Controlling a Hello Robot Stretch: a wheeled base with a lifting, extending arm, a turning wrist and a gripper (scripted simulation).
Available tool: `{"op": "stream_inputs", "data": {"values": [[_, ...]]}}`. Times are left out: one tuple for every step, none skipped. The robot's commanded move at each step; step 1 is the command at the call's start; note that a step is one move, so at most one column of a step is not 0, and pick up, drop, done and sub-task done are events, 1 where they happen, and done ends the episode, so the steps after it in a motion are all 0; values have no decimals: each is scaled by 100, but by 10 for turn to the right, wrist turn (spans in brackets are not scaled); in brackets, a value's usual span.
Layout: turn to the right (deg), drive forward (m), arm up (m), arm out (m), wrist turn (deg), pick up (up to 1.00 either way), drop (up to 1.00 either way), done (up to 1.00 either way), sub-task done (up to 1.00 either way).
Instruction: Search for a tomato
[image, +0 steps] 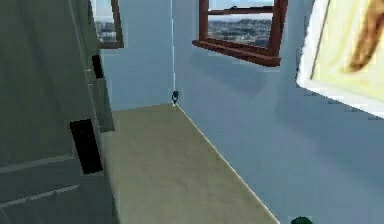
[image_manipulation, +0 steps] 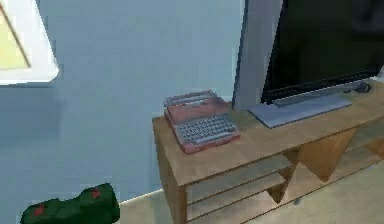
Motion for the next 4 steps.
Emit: {"op": "stream_inputs", "data": {"values": [[0, 80, 0, 0, 0, 0, 0, 0, 0], [-180, 0, 0, 0, 0, 0, 0, 0, 0], [0, 75, 0, 0, 0, 0, 0, 0, 0], [-450, 0, 0, 0, 0, 0, 0, 0, 0]]}}
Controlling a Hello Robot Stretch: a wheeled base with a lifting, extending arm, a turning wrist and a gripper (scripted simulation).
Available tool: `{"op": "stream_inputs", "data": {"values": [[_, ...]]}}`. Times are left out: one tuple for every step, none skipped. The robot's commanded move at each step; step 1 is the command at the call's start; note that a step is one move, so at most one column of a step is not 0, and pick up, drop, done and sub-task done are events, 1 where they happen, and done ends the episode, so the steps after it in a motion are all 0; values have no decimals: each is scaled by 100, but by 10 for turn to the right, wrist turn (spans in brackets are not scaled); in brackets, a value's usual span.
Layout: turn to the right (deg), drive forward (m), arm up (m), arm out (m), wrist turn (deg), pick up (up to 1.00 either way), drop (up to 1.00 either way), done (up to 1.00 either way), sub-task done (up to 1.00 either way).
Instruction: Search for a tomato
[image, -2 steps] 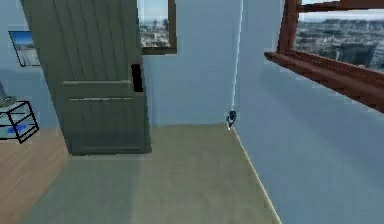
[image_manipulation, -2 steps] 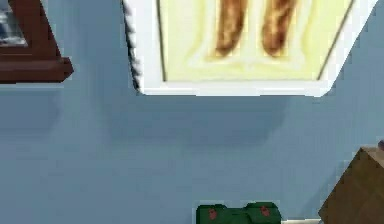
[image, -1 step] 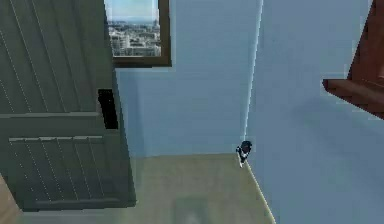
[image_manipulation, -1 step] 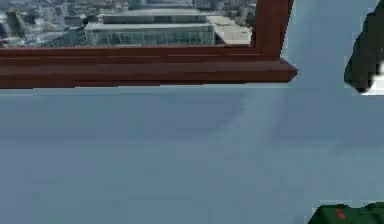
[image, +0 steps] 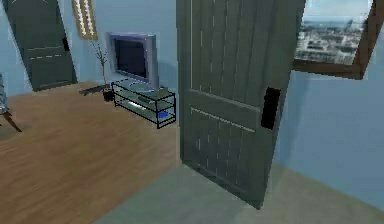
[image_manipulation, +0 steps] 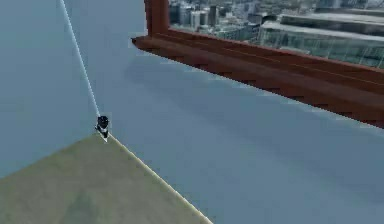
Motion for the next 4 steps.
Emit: {"op": "stream_inputs", "data": {"values": [[-450, 0, 0, 0, 0, 0, 0, 0, 0], [0, 100, 0, 0, 0, 0, 0, 0, 0], [-60, 0, 0, 0, 0, 0, 0, 0, 0], [0, 50, 0, 0, 0, 0, 0, 0, 0]]}}
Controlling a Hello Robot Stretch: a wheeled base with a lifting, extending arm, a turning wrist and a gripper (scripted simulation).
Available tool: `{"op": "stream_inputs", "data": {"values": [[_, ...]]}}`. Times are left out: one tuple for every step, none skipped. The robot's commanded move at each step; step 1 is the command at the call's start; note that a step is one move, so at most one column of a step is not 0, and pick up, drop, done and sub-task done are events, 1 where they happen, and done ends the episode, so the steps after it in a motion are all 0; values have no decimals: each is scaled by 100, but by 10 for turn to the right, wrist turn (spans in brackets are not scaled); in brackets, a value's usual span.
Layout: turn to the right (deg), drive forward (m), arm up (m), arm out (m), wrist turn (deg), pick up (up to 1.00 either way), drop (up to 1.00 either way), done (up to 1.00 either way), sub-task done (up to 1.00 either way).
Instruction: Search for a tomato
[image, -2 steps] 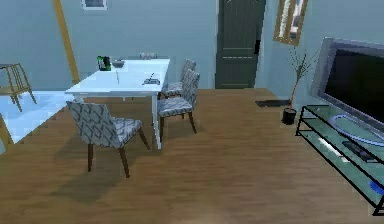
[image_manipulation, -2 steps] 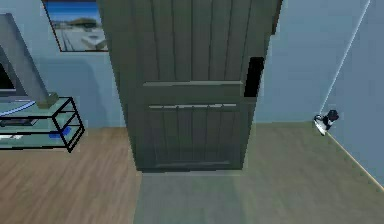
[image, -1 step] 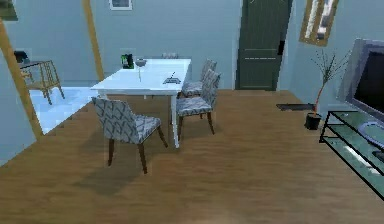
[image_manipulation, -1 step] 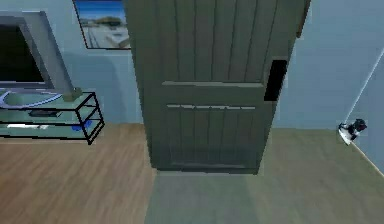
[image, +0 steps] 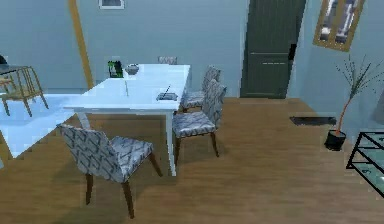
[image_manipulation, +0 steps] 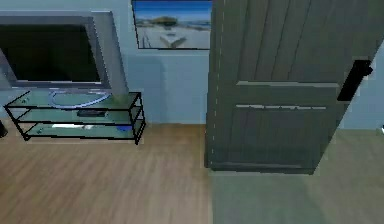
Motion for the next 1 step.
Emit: {"op": "stream_inputs", "data": {"values": [[-360, 0, 0, 0, 0, 0, 0, 0, 0]]}}
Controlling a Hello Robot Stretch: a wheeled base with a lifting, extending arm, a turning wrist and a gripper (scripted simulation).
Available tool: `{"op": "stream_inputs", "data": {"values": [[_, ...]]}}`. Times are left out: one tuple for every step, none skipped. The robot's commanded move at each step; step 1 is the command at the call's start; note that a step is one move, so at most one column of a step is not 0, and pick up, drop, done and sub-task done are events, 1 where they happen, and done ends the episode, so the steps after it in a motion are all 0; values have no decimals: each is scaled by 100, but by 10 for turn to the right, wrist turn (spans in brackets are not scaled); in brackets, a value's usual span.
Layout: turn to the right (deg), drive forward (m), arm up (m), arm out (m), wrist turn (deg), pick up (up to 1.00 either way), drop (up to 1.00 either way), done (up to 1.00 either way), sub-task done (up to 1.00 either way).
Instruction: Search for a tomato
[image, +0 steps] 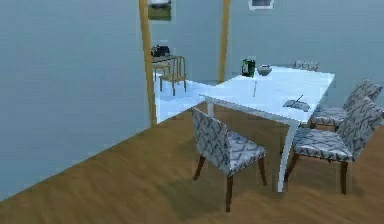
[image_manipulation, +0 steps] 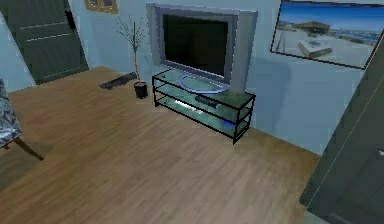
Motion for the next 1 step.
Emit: {"op": "stream_inputs", "data": {"values": [[0, 15, 0, 0, 0, 0, 0, 0, 0]]}}
